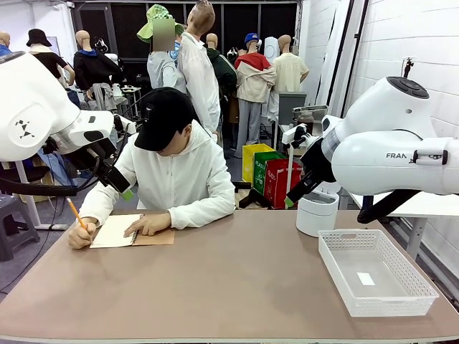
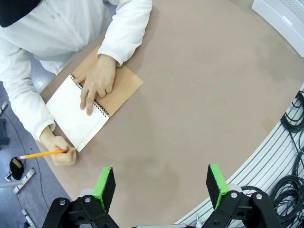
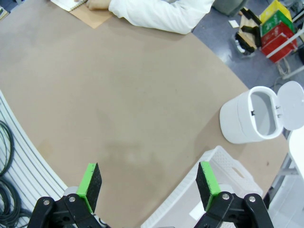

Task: Sort the paper based on its condition.
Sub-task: If a person hands you a paper, place it in the Organizing basket , and if it's crumpled, put it in the Trash can.

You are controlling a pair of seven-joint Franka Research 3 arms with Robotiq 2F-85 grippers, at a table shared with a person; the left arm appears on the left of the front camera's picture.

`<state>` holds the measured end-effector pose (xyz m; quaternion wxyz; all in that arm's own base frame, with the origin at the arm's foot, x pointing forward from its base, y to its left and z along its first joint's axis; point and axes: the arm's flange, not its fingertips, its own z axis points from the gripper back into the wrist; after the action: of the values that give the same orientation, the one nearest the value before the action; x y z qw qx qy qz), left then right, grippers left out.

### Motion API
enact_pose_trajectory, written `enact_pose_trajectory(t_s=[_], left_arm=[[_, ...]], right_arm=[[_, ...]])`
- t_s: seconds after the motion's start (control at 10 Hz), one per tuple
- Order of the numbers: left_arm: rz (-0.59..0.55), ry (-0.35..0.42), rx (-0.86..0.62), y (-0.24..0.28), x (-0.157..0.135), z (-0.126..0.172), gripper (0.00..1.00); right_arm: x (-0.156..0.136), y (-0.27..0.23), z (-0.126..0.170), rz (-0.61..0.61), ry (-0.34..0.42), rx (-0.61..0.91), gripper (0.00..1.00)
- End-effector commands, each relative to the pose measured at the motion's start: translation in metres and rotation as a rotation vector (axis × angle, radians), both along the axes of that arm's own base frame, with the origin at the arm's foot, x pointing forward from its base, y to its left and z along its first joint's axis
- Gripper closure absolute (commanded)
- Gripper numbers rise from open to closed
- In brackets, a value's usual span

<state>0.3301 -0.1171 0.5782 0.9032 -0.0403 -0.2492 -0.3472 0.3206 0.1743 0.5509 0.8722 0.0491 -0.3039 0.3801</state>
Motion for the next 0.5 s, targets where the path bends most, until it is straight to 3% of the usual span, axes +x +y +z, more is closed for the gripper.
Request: enact_pose_trajectory(t_s=[0.0, 0.4], left_arm=[[-0.016, 0.004, -0.012, -0.0003, -0.0007, 0.0006, 0.00], [-0.016, 0.004, -0.012, -0.0003, -0.0007, 0.0006, 0.00]], right_arm=[[0.0001, 0.0000, -0.0002, 0.002, 0.002, 0.003, 0.00], [0.0001, 0.0000, -0.0002, 0.002, 0.002, 0.003, 0.00]])
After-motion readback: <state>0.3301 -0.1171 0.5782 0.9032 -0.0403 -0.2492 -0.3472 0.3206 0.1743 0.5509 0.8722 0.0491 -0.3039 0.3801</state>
